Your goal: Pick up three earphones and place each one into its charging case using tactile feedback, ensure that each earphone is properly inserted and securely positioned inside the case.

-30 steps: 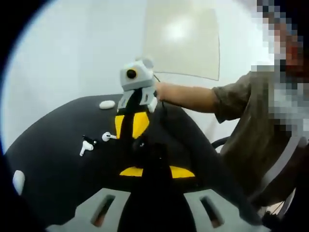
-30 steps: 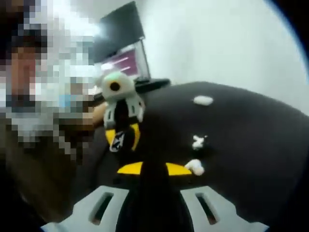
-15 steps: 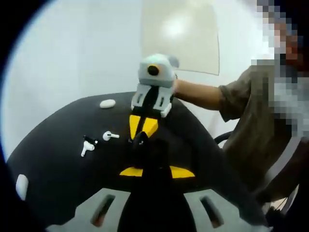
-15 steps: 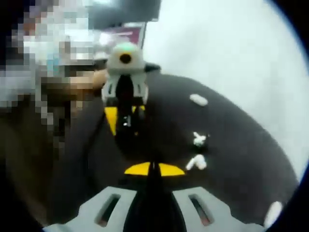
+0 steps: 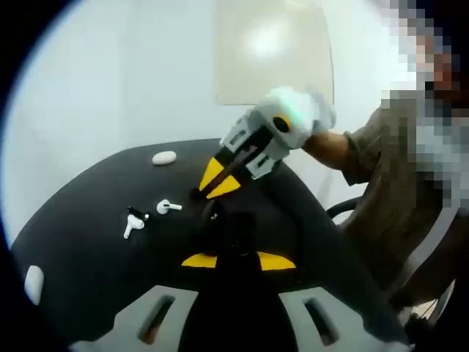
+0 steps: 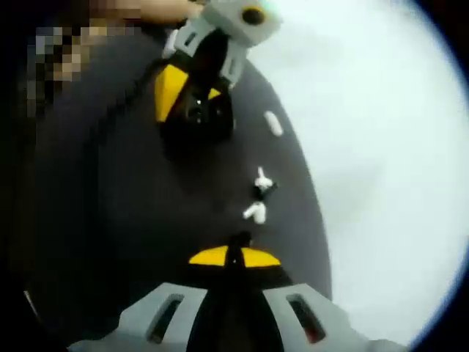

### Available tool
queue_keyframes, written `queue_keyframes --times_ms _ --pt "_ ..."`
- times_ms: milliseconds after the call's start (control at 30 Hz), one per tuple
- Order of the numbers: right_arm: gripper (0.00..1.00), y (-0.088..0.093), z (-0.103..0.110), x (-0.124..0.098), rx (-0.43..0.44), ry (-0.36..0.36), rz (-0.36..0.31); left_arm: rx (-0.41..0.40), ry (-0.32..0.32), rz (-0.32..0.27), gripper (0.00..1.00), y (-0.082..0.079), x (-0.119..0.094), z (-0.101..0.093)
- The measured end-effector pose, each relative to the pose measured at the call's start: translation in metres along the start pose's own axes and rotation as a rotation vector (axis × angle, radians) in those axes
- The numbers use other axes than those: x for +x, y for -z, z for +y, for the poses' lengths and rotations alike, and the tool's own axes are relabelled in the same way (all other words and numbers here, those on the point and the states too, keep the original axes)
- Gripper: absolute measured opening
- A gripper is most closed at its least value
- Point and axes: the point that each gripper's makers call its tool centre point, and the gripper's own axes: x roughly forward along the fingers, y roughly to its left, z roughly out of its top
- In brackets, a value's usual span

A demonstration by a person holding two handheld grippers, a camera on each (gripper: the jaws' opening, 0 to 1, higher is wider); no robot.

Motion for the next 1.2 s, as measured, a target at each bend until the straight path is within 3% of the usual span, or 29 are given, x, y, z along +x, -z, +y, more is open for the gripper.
queue_keyframes --times_ms 133,200,400,467,600,700,767,867,1100,1200 --pt "0.09 -0.009 0.004 -0.004 0.037 -0.031 -0.037 -0.001 -0.001 0.0 0.15 0.0 0.001 0.0" --pt "0.11 -0.015 0.008 -0.006 0.098 -0.065 -0.074 -0.002 -0.001 0.0 0.15 0.0 0.001 -0.001" --pt "0.12 -0.033 0.009 -0.015 0.372 -0.186 -0.249 0.0 -0.004 0.001 0.15 0.0 0.002 -0.001" --pt "0.12 -0.026 -0.008 -0.017 0.538 -0.179 -0.294 -0.002 -0.004 0.0 0.15 0.0 0.002 -0.001" --pt "0.15 0.0 -0.033 -0.018 0.746 -0.194 -0.382 0.0 -0.004 0.001 0.15 0.0 0.002 -0.002" --pt "0.19 0.011 -0.035 -0.019 0.879 -0.343 -0.546 0.002 -0.004 0.001 0.15 0.0 0.003 -0.002" --pt "0.2 0.015 -0.036 -0.018 0.908 -0.41 -0.632 0.001 -0.004 0.001 0.15 0.0 0.003 -0.002" --pt "0.2 0.016 -0.033 -0.013 0.91 -0.483 -0.68 -0.001 -0.002 -0.001 0.15 0.0 0.003 -0.003" --pt "0.2 0.001 -0.016 -0.003 0.714 -0.584 -0.674 0.001 -0.001 -0.003 0.15 0.0 0.003 -0.003" --pt "0.19 -0.007 -0.008 -0.002 0.669 -0.643 -0.672 0.004 -0.001 -0.003 0.15 0.0 0.003 -0.003"
